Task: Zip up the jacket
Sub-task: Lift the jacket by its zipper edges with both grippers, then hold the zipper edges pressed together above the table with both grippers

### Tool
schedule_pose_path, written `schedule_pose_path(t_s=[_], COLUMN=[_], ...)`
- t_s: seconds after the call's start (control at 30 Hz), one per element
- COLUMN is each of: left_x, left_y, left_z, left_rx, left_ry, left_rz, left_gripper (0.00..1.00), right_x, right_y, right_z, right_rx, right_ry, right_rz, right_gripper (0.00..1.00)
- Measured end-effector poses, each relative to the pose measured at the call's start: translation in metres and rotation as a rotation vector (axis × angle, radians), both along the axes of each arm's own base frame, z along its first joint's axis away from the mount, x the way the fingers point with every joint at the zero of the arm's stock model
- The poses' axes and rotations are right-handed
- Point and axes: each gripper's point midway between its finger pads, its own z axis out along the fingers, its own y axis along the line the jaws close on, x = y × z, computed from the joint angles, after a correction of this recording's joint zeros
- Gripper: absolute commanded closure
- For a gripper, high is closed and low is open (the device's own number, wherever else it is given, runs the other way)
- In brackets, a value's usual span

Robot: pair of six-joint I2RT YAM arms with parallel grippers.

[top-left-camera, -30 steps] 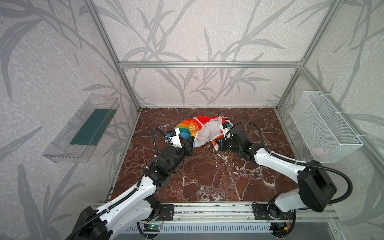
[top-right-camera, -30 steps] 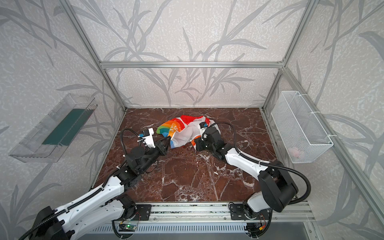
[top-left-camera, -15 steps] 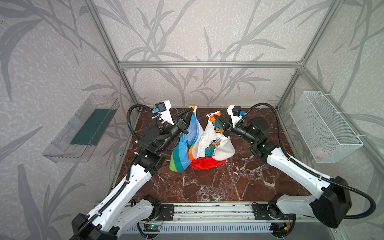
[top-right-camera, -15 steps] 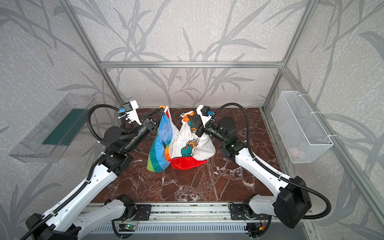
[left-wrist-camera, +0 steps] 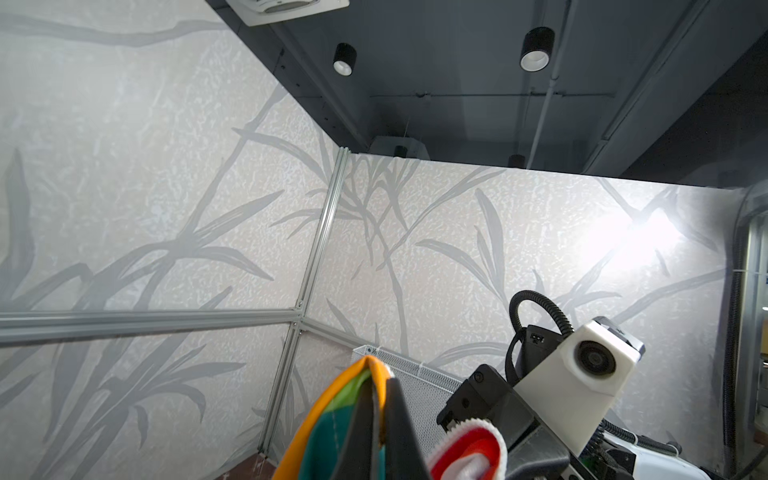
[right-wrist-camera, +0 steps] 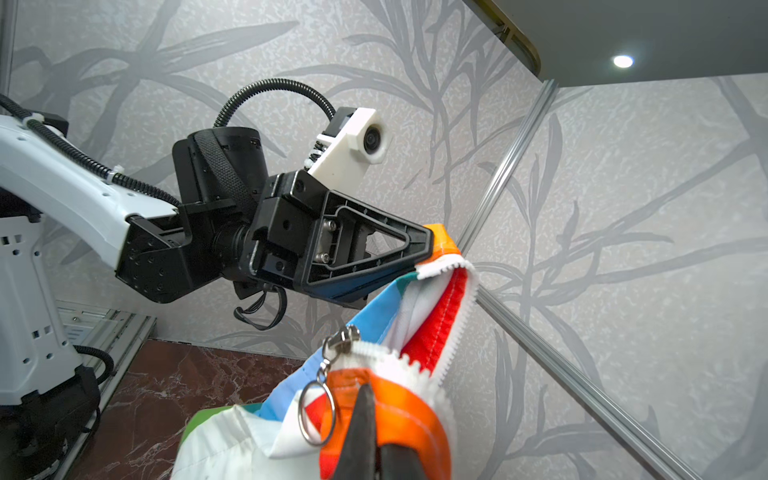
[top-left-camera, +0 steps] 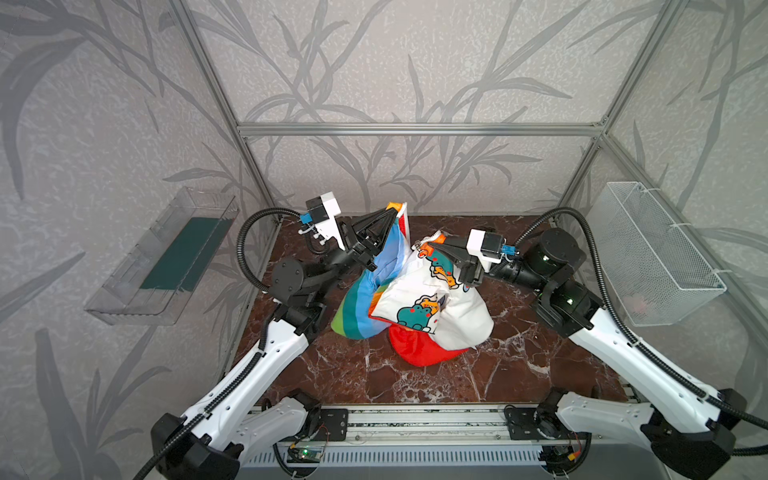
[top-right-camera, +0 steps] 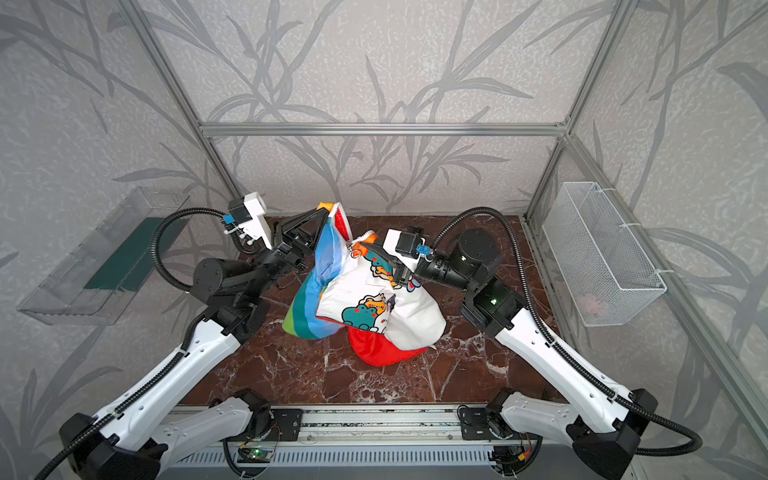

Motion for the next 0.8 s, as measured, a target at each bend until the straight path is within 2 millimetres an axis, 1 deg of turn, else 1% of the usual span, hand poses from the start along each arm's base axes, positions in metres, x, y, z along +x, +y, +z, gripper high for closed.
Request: schedule_pose_path(t_s=[0.13, 0.2, 0.43, 0.57, 0.8], left_x=[-0.013, -0.019, -0.029, -0.037, -0.044], left_y=[-0.002, -0.003, -0.011, -0.019, -0.025], left_z=[0.010, 0.012, 0.011, 0.012, 0.015], left_rx=[0.020, 0.034, 0.083, 0.096, 0.087], left_ry=[-0.080, -0.120, -0.211, -0.260, -0.292], left_rz=[-0.026, -0.023, -0.011, -0.005, 0.011], left_gripper=[1.00, 1.00, 1.00, 1.00, 1.00], right_x=[-0.005, -0.006, -0.008, -0.003, 0.008], right_y=[-0.003, -0.004, 0.001, 0.003, 0.001], right_z=[0.010, 0.014, 0.009, 0.008, 0.019], right_rx=[-0.038, -0.046, -0.095, -0.094, -0.006], right_ry=[-0.023, -0.025, 0.012, 0.031, 0.060], right_rz=[-0.011, -0.017, -0.031, -0.056, -0.109], right_gripper=[1.00, 1.00, 1.00, 1.00, 1.00])
